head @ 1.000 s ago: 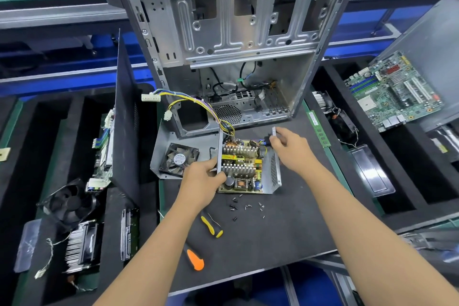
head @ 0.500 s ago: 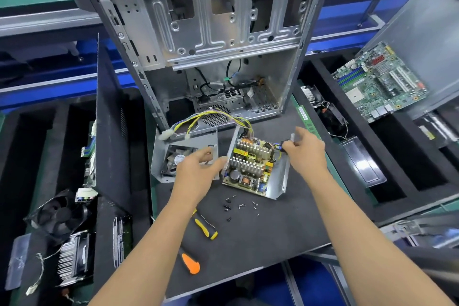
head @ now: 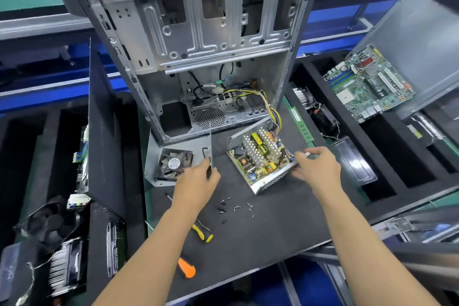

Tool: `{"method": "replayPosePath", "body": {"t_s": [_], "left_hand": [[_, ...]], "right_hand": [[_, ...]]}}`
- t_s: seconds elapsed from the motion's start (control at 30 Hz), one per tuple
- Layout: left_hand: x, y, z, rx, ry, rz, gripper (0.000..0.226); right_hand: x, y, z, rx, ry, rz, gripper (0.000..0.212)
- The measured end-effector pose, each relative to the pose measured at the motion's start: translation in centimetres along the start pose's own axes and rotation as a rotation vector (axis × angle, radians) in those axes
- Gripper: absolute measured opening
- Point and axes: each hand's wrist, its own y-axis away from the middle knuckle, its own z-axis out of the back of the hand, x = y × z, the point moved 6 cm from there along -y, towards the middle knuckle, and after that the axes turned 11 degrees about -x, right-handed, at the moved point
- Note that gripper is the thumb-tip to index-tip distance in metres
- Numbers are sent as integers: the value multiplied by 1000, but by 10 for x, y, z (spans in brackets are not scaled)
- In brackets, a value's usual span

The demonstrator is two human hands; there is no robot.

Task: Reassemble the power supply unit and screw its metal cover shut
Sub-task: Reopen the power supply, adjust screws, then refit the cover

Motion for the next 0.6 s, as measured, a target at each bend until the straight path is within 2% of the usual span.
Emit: {"method": "replayPosePath", "body": {"t_s": [0.17,0.37,0.4,0.5,0.53,0.6], "left_hand": [[5,9,8,-144,-55,6,14],[37,16,29,-285,-49,84,9],[39,17,32,-296,-46,87,11],[47,18,32,-257,-48,139,37],[48,19,33,-263,-33,142,43],[36,21,41,-361,35,17,45]], "right_hand": [[-5,17,-11,67,20,-2,20],[-3,46,-33,175,116,157,27],[-4,49,-38,216,109,147,28],[-2,44,-41,318,223,137,34],[1,36,-39,309,339,193,39],[17,14,-33,162,462,351,49]]}}
